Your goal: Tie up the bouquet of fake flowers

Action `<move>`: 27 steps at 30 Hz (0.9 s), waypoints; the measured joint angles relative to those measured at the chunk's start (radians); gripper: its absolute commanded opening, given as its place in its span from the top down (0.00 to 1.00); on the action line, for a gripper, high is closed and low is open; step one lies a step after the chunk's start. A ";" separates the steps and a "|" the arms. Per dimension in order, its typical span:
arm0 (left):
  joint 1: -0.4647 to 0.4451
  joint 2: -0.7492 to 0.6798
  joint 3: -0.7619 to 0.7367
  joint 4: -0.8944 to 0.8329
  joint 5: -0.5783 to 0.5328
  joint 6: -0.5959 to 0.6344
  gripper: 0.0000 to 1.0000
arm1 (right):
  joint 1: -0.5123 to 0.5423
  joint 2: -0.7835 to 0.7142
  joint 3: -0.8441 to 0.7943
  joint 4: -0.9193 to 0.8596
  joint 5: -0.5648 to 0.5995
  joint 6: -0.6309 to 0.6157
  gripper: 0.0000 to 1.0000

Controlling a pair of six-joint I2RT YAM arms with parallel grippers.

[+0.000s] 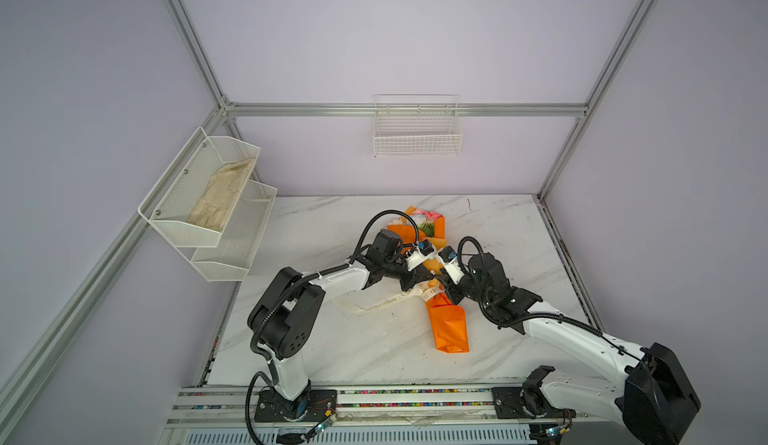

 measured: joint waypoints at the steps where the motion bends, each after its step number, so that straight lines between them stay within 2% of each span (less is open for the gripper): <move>1: 0.000 -0.006 0.000 0.004 0.002 -0.006 1.00 | 0.000 -0.010 0.019 -0.020 0.006 0.064 0.64; 6: 0.000 -0.036 0.000 0.007 0.018 -0.032 1.00 | 0.000 -0.056 0.078 -0.121 -0.007 0.440 0.65; 10: 0.000 -0.045 0.000 0.002 0.021 -0.053 1.00 | -0.013 -0.054 0.072 -0.156 -0.082 0.760 0.64; 14: 0.000 -0.050 0.000 -0.005 0.021 -0.077 1.00 | -0.043 -0.043 0.018 -0.124 -0.195 1.033 0.55; 20: 0.000 -0.050 0.000 -0.029 0.026 -0.099 1.00 | -0.064 -0.030 -0.069 -0.019 -0.261 1.301 0.52; 27: 0.000 -0.064 -0.005 -0.061 0.027 -0.109 0.99 | -0.072 -0.089 -0.171 0.135 -0.240 1.530 0.49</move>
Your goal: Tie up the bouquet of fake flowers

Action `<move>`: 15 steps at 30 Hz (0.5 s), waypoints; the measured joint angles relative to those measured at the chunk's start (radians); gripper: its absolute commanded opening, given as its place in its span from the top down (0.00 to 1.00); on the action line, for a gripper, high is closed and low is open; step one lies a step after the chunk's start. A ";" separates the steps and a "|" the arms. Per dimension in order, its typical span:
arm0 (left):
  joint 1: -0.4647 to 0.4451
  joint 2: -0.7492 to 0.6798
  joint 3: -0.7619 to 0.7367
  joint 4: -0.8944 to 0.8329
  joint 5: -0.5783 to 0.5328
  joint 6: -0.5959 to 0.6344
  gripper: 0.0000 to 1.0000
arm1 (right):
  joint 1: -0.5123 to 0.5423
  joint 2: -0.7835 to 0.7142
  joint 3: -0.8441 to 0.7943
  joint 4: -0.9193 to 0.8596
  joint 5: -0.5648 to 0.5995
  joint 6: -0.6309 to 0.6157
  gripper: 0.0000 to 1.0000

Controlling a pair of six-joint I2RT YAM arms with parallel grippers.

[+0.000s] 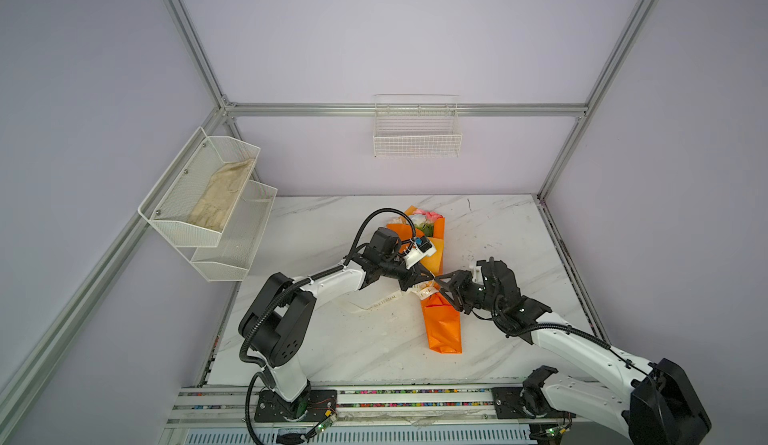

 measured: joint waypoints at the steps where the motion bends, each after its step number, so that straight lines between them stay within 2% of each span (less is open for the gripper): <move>1: 0.000 -0.006 -0.002 0.000 0.002 -0.001 0.99 | -0.001 -0.003 -0.013 0.026 0.003 0.026 0.49; 7: 0.000 -0.019 -0.007 0.000 0.008 -0.011 0.98 | -0.003 0.005 -0.088 0.160 0.018 0.138 0.48; 15: 0.000 -0.019 -0.019 -0.008 0.008 -0.011 0.97 | -0.016 0.057 -0.094 0.258 0.033 0.177 0.45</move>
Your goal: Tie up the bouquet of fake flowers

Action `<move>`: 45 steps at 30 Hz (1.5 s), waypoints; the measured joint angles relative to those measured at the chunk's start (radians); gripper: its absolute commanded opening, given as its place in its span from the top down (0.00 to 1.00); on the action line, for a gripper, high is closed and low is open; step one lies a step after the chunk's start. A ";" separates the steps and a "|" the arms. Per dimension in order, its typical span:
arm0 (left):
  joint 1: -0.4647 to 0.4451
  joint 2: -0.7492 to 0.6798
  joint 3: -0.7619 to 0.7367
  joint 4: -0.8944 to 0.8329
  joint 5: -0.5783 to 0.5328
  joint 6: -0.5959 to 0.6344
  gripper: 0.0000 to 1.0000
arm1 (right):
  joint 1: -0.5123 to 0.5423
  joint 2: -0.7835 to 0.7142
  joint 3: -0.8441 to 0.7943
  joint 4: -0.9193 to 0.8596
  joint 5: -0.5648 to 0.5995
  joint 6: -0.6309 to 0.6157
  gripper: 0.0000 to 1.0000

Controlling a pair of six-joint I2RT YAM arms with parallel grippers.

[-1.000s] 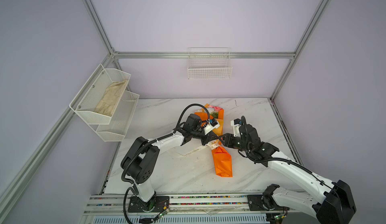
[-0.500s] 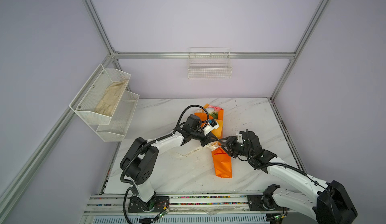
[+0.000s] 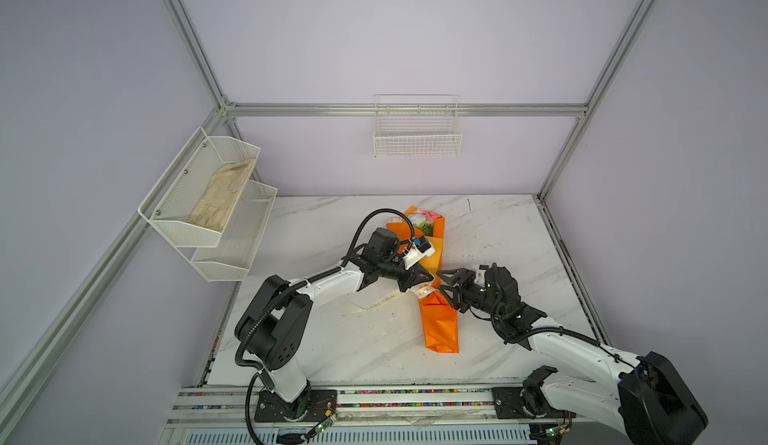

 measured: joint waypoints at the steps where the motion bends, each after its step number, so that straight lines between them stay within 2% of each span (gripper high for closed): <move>1: 0.000 0.000 -0.003 0.000 0.000 0.000 0.96 | -0.003 0.014 0.000 0.010 0.000 0.002 0.45; 17: 0.000 0.000 -0.006 -0.032 -0.003 -0.006 0.92 | -0.012 0.237 0.039 0.167 -0.109 0.019 0.46; 19: 0.000 0.000 -0.006 -0.037 -0.003 -0.006 0.92 | -0.012 0.238 0.048 0.174 -0.121 0.021 0.51; 25: 0.000 0.000 -0.006 -0.053 -0.008 -0.005 0.91 | -0.012 0.237 0.048 0.188 -0.133 0.017 0.79; 29: 0.000 0.000 -0.006 -0.071 -0.015 -0.003 0.90 | -0.018 0.219 0.034 0.188 -0.131 0.013 0.90; 32: 0.000 0.000 -0.006 -0.081 -0.017 0.005 0.85 | -0.022 0.191 0.028 0.161 -0.129 0.000 0.93; 34: 0.000 0.000 -0.006 -0.090 -0.016 0.011 0.79 | -0.024 0.169 0.028 0.127 -0.127 -0.024 0.94; 40: 0.000 0.000 -0.006 -0.122 -0.016 0.018 0.64 | -0.038 0.129 0.044 -0.024 -0.121 -0.143 0.94; 45: 0.000 0.000 -0.005 -0.119 -0.015 0.008 0.63 | -0.038 0.128 0.057 -0.115 -0.127 -0.230 0.94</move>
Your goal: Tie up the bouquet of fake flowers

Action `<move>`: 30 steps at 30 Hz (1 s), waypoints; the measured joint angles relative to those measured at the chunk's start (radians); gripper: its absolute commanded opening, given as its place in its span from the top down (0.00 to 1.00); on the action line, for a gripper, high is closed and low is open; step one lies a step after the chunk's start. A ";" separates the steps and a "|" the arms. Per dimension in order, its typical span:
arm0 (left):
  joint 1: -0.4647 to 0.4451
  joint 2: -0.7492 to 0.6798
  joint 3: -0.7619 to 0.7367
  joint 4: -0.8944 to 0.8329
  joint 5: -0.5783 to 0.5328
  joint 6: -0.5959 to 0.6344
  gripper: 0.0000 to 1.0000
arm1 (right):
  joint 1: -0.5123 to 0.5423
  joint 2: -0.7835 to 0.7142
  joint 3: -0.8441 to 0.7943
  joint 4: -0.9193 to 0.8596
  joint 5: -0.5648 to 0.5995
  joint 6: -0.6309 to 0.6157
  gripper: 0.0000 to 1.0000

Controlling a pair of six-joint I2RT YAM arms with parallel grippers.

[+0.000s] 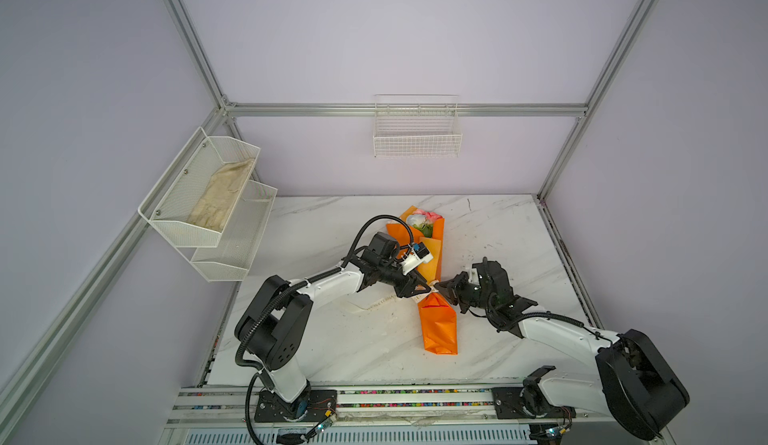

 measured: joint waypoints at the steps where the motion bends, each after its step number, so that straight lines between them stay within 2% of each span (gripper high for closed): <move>1: 0.000 0.000 0.001 0.000 0.000 -0.001 0.64 | 0.000 0.000 0.002 -0.018 -0.005 -0.018 0.94; 4: 0.000 0.005 0.005 -0.005 0.000 -0.003 0.69 | 0.000 0.000 0.011 -0.051 -0.018 -0.056 0.94; 13: 0.000 0.079 0.089 -0.077 -0.028 0.026 0.70 | 0.000 0.000 0.018 -0.081 -0.028 -0.092 0.93; 21: -0.017 0.156 0.244 -0.248 -0.058 0.113 0.64 | 0.000 0.000 0.018 -0.092 -0.027 -0.108 0.93; 30: -0.057 0.212 0.332 -0.441 -0.102 0.180 0.60 | 0.000 -0.004 0.018 -0.099 -0.016 -0.120 0.93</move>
